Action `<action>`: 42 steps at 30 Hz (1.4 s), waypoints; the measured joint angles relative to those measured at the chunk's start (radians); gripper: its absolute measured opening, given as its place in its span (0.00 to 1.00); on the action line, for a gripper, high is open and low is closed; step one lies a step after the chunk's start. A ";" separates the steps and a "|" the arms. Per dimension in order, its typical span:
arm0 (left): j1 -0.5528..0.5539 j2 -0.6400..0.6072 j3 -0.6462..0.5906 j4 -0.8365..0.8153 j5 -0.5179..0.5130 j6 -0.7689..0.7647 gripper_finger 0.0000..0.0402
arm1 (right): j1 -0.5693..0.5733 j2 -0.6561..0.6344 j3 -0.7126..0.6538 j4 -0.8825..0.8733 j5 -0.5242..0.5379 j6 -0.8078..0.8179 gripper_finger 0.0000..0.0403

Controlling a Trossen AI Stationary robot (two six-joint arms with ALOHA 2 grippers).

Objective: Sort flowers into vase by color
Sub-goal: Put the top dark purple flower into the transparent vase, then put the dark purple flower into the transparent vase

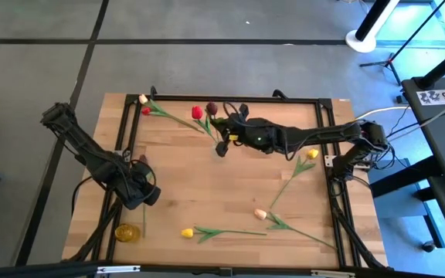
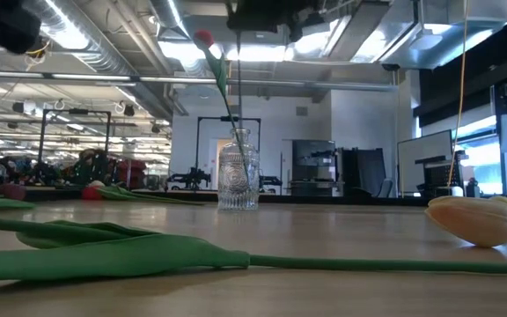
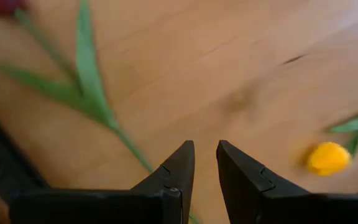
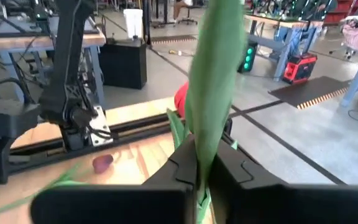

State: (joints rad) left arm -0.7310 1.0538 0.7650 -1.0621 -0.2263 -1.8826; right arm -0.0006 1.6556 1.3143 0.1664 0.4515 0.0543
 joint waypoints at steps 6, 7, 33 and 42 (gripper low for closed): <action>-0.004 0.000 -0.058 0.007 0.075 -0.081 0.17 | 0.000 0.013 0.000 -0.110 -0.001 0.073 0.28; -0.004 0.000 -0.065 0.009 0.076 -0.096 0.17 | 0.000 0.009 0.000 -0.137 -0.009 0.075 0.32; 0.253 0.044 -0.358 0.178 0.152 -0.234 0.25 | 0.001 -0.212 0.002 -0.473 -0.094 0.177 0.79; 0.255 0.057 -0.353 0.151 0.146 -0.237 0.05 | 0.001 -0.227 0.000 -0.495 -0.094 0.128 0.79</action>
State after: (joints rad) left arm -0.4759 1.1104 0.4115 -0.9115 -0.0798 -2.1195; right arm 0.0006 1.4285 1.3148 -0.3286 0.3579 0.1824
